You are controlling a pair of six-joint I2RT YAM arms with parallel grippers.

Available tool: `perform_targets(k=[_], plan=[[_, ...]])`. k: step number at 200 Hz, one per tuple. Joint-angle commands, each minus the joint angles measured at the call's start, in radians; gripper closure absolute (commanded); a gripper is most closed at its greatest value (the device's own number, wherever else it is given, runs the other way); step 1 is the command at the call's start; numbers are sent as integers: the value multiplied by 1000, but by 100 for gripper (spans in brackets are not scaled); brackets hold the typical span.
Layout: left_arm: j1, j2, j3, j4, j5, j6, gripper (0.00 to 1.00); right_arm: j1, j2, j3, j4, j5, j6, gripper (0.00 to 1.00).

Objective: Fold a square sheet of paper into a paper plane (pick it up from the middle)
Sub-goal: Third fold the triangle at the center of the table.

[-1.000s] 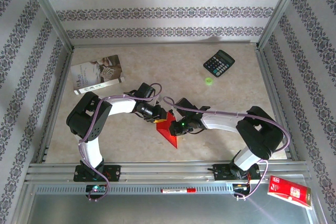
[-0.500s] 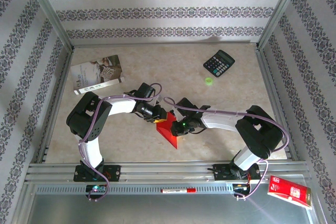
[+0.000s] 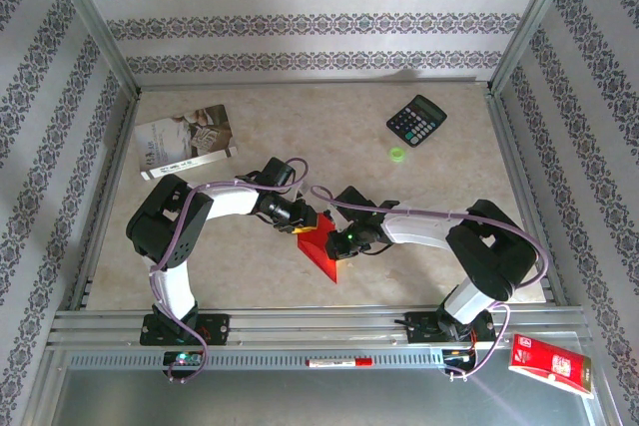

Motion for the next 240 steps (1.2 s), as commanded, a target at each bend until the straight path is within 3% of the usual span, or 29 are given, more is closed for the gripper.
perform_targets(k=[1, 240], plan=[[-21, 41, -4, -71, -58, 22, 73, -10, 16, 24, -15, 14, -24, 93], [-29, 38, -3, -73, -56, 24, 73, -24, 7, 41, -54, 32, -50, 95]])
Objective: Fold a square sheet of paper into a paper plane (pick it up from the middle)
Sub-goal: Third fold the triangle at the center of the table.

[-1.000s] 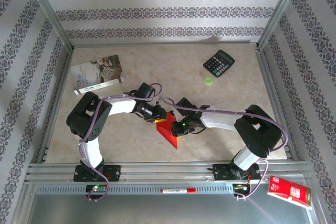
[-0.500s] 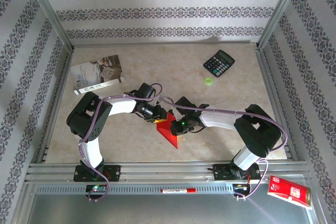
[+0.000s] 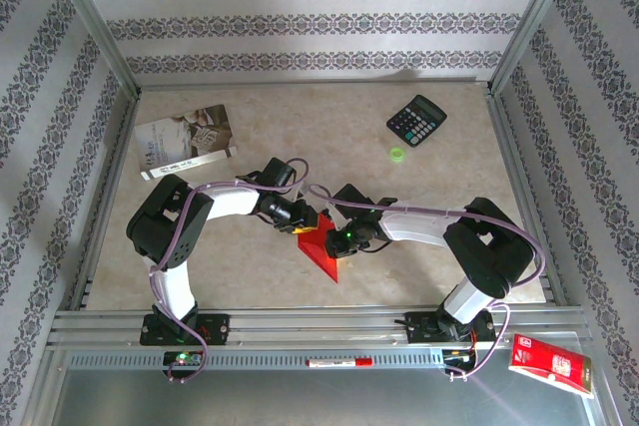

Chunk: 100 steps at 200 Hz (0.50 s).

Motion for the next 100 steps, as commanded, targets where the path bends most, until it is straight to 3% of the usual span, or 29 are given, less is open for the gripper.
perform_targets(k=[1, 100], plan=[[-24, 38, -5, -74, -55, 24, 73, -13, -11, 12, -27, 28, -25, 95], [-26, 32, -4, -75, -54, 20, 72, -12, 17, -5, -18, 22, -12, 95]])
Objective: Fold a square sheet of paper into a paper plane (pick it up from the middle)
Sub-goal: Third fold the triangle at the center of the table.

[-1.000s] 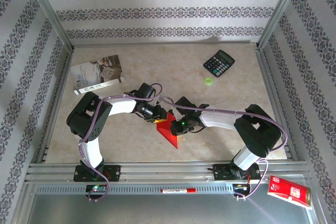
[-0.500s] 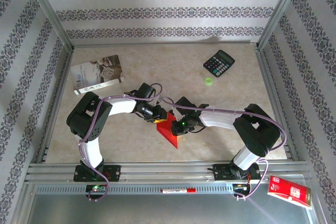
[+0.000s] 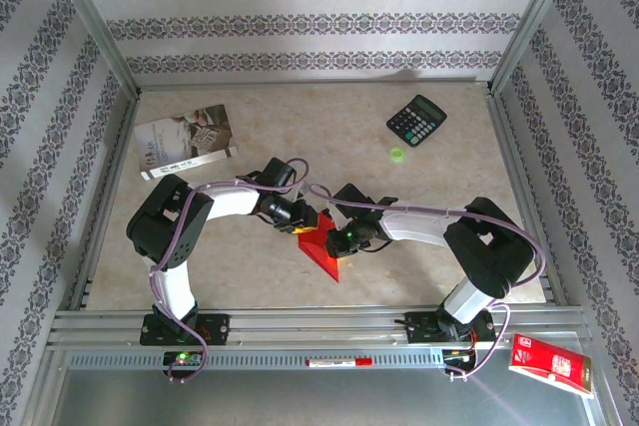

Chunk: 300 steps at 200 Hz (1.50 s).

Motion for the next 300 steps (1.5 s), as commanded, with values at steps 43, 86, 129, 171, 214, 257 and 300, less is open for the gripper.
perform_targets(k=[43, 86, 129, 171, 214, 257, 300], plan=[[-25, 1, 21, -74, -48, 1, 71, -3, 16, -25, -11, 22, 8, 96], [-25, -60, 61, -75, -44, -30, 66, 6, 9, -55, 6, 23, 21, 96], [-21, -152, 40, -91, -73, -52, 60, 10, 5, -68, 14, 25, 25, 96], [-25, -370, -154, -3, -116, -182, 64, 13, 4, -72, 19, 27, 29, 96], [-115, -491, -276, 98, -129, -306, 82, 20, 18, -70, 28, 28, 32, 96], [-182, -431, -304, 220, -147, -371, 91, 26, 20, -69, 32, 34, 32, 96], [-194, -359, -283, 257, -146, -372, 93, 28, 15, -69, 27, 36, 31, 96]])
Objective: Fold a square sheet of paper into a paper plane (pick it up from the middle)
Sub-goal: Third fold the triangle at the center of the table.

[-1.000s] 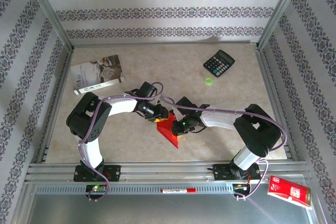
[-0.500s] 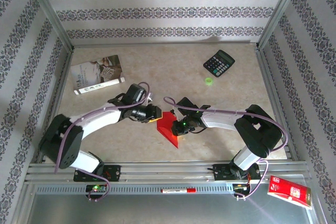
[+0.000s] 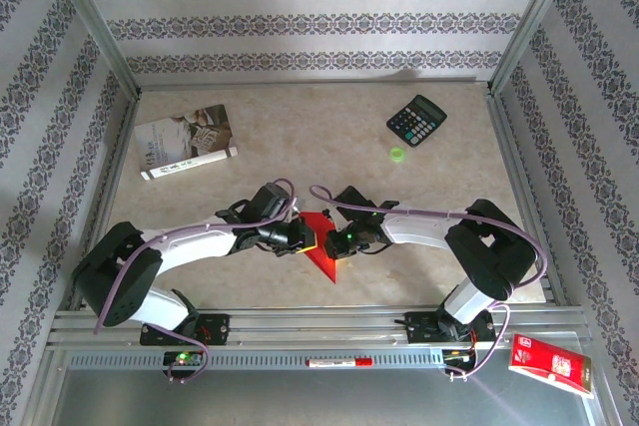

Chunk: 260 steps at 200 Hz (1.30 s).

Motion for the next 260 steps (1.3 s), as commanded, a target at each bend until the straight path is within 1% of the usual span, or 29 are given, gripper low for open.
perform_targets(k=[1, 33, 63, 172, 238, 260], plan=[[-18, 37, 22, 60, -14, -21, 93, 13, 28, -32, -37, 36, 4, 96], [-18, 78, 44, 32, -25, 4, 93, 12, 27, -35, -34, 39, 6, 96], [-19, 116, 56, 56, -7, 1, 93, 12, 28, -36, -33, 38, 7, 96], [-19, 163, 73, 15, -8, 46, 92, 12, 31, -36, -31, 36, 9, 97], [-19, 170, 44, -42, -31, 90, 92, 13, 33, -41, -30, 37, 11, 97], [-18, 176, 26, -37, -39, 94, 92, 15, 33, -44, -28, 37, 14, 97]])
